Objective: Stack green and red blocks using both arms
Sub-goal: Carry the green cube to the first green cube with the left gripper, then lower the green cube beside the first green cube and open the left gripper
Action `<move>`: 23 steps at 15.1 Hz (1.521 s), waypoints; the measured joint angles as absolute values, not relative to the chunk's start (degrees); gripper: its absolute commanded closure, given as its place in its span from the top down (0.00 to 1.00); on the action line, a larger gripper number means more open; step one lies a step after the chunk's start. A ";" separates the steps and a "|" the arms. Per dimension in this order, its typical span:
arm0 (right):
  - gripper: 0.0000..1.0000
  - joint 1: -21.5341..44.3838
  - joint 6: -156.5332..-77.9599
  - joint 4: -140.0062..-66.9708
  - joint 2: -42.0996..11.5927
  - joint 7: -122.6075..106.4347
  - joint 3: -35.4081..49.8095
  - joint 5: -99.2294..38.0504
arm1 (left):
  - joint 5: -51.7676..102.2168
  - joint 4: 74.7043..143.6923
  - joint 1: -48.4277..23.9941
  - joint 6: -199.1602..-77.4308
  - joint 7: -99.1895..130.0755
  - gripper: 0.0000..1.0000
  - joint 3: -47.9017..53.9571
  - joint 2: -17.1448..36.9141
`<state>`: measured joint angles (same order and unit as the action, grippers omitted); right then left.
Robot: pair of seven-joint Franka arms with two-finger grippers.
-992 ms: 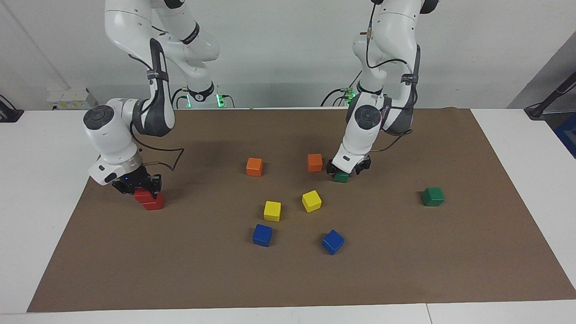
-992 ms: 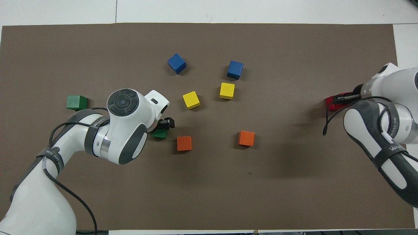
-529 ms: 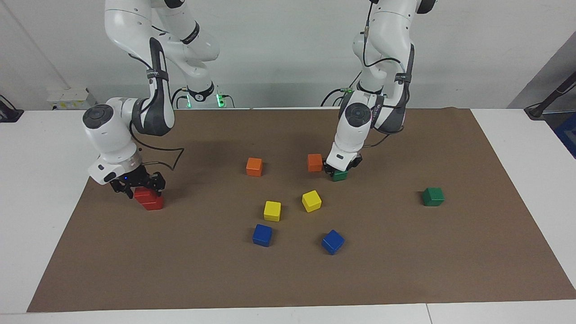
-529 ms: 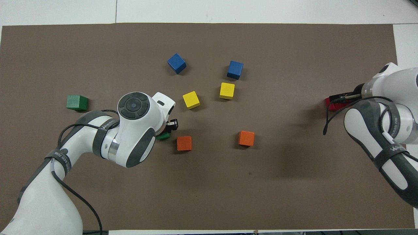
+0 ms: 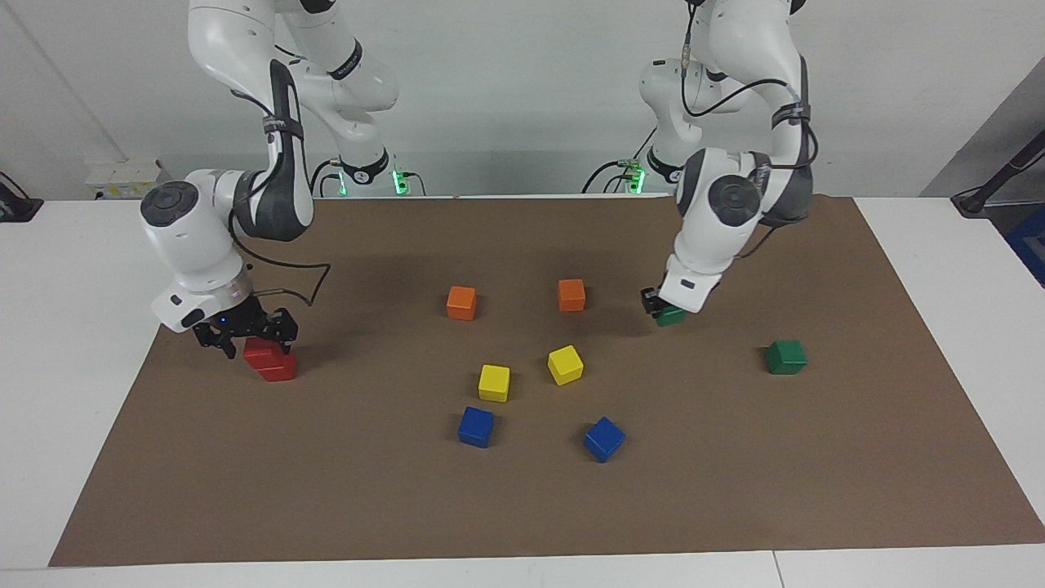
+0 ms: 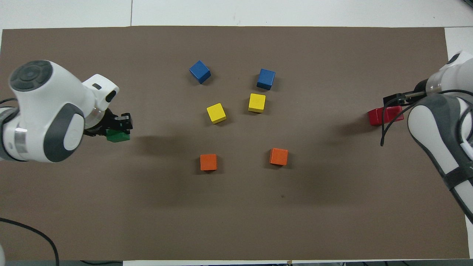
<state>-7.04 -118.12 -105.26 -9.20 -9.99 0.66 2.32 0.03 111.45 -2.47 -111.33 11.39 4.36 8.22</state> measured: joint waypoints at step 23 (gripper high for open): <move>1.00 -2.80 -86.94 -94.41 0.08 -6.80 1.81 2.02 | -3.22 106.70 7.95 -122.64 -7.98 0.00 4.70 16.72</move>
<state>-2.80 -86.94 -94.41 0.08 -6.80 1.81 2.02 -3.22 106.70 7.95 -122.64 -7.98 4.70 16.72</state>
